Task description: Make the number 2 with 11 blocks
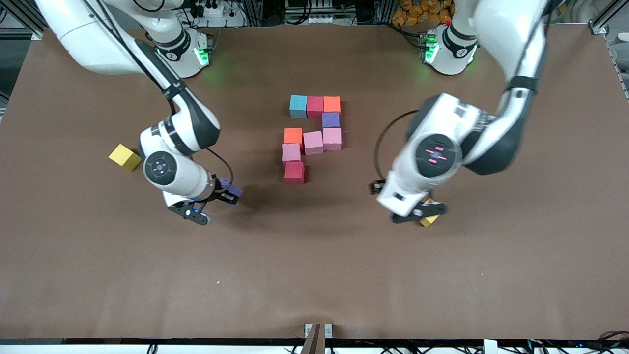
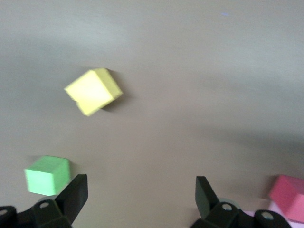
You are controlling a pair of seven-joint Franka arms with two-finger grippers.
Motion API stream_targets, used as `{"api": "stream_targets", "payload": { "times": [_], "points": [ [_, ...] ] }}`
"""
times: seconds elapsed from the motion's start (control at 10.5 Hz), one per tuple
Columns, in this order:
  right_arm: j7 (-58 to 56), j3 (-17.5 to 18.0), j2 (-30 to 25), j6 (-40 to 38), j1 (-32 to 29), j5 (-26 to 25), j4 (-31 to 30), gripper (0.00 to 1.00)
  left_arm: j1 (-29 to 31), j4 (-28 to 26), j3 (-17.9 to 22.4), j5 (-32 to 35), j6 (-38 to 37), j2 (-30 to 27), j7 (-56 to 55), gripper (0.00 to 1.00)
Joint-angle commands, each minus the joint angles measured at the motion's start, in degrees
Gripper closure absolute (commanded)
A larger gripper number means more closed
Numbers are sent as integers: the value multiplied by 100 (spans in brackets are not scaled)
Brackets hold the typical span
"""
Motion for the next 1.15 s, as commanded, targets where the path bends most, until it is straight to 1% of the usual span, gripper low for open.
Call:
{"api": "stream_targets", "payload": {
  "times": [0.0, 0.19, 0.38, 0.48, 0.57, 0.77, 0.86, 0.96, 1.05],
  "points": [
    [1198, -5, -16, -108, 463, 369, 179, 53, 477, -647, -46, 99, 223, -237, 609, 0],
    [2454, 47, -25, -99, 824, 397, 240, 54, 811, -719, -46, 118, 365, -228, 848, 0],
    [3773, 39, -25, -91, 1263, 388, 363, 55, 1180, -833, -55, 118, 391, -228, 1838, 0],
    [4258, 39, -16, -65, 1378, 397, 407, 56, 1217, -912, -55, 109, 496, -193, 2208, 0],
    [4715, 39, 10, -38, 1510, 397, 495, 57, 1217, -1043, -46, 118, 662, -176, 2334, 0],
    [5576, 30, 395, -29, 1826, 379, 880, 59, 1217, -1359, -46, 188, 1127, -175, 2885, 0],
    [5972, -31, 554, -64, 2071, 292, 1048, 61, 1287, -1474, -46, 197, 1295, -167, 3106, 0],
    [6194, -127, 660, -30, 2143, 300, 1154, 61, 1296, -1605, -46, 197, 1488, -167, 3195, 0],
    [6300, -128, 748, -20, 2144, 326, 1268, 61, 1296, -1746, -46, 206, 1725, -158, 3388, 0]
  ]
}}
